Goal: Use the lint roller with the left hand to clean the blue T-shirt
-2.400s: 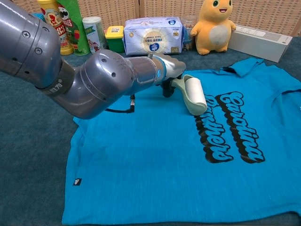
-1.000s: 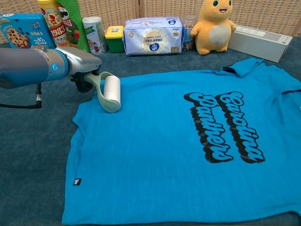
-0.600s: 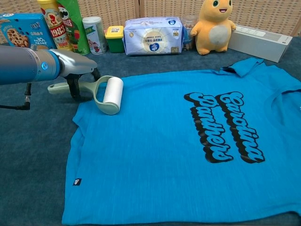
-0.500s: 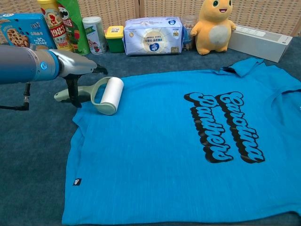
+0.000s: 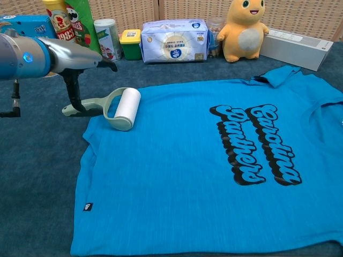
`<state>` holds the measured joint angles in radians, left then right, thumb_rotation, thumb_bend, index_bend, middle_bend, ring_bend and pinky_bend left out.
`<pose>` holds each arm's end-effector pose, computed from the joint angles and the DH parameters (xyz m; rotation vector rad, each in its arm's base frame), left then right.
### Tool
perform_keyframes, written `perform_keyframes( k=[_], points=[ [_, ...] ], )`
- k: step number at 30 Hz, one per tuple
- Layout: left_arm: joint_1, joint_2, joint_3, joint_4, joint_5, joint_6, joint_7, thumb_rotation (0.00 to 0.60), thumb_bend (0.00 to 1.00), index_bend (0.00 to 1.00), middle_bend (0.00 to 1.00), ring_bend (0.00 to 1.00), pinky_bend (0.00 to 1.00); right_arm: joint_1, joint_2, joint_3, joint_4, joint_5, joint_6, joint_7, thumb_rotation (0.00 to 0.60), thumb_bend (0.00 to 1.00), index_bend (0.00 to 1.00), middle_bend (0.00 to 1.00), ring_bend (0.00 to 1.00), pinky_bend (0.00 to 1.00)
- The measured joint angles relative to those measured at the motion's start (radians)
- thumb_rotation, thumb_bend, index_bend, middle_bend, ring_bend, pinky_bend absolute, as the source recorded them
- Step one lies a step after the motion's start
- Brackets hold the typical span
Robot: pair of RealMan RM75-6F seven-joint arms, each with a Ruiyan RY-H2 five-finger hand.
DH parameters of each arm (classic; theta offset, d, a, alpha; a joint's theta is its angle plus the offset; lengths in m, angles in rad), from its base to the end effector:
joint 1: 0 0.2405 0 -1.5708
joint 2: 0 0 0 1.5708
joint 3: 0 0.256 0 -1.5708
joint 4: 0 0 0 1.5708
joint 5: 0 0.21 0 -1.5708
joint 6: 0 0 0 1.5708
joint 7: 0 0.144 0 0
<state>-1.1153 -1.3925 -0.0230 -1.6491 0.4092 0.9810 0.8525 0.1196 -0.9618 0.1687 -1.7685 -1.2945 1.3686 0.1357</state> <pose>-0.1226 0.3741 0.0094 -1.9382 -0.7643 -0.3951 -0.3026 -0.2120 0.2048 1.1882 -1.0685 0.9770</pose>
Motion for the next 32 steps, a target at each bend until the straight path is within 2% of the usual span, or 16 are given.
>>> perform_keyframes(
  k=[4, 8, 12, 17, 20, 24, 28, 32],
  points=[
    [0.081, 0.058, 0.020, -0.082, 0.160, 0.085, -0.095, 0.600, 0.11, 0.00, 0.00, 0.00, 0.19, 0.001, -0.005, -0.005, 0.002, -0.012, 0.002, -0.004, 0.600, 0.00, 0.06, 0.00, 0.00, 0.00],
    [0.191, 0.110, 0.048, -0.132, 0.376, 0.177, -0.257, 0.600, 0.12, 0.00, 0.00, 0.00, 0.19, 0.004, -0.012, -0.008, 0.007, -0.021, 0.002, -0.010, 0.600, 0.00, 0.06, 0.00, 0.00, 0.00],
    [0.326, 0.152, 0.087, -0.142, 0.574, 0.291, -0.441, 0.600, 0.13, 0.00, 0.00, 0.00, 0.18, 0.005, -0.019, -0.013, 0.008, -0.032, 0.005, -0.022, 0.600, 0.00, 0.06, 0.00, 0.00, 0.00],
    [0.535, 0.182, 0.147, -0.116, 0.777, 0.499, -0.622, 0.600, 0.13, 0.00, 0.00, 0.00, 0.18, 0.006, -0.034, -0.018, 0.013, -0.050, 0.019, -0.042, 0.600, 0.00, 0.06, 0.00, 0.00, 0.00],
    [0.626, 0.186, 0.170, -0.078, 0.851, 0.582, -0.704, 0.600, 0.13, 0.00, 0.00, 0.00, 0.17, 0.005, -0.039, -0.019, 0.016, -0.055, 0.027, -0.049, 0.600, 0.00, 0.06, 0.00, 0.00, 0.00],
    [0.703, 0.182, 0.181, -0.037, 0.896, 0.639, -0.764, 0.600, 0.14, 0.00, 0.00, 0.00, 0.16, 0.002, -0.046, -0.018, 0.020, -0.058, 0.041, -0.059, 0.600, 0.00, 0.06, 0.00, 0.00, 0.00],
    [0.758, 0.178, 0.177, -0.027, 0.900, 0.654, -0.794, 0.600, 0.14, 0.00, 0.00, 0.00, 0.13, 0.000, -0.057, -0.017, 0.027, -0.058, 0.055, -0.078, 0.600, 0.00, 0.06, 0.00, 0.00, 0.00],
    [0.786, 0.196, 0.165, -0.033, 0.871, 0.622, -0.801, 0.600, 0.14, 0.00, 0.00, 0.00, 0.11, 0.002, -0.078, -0.016, 0.036, -0.057, 0.062, -0.115, 0.600, 0.00, 0.06, 0.00, 0.00, 0.00]
  ],
)
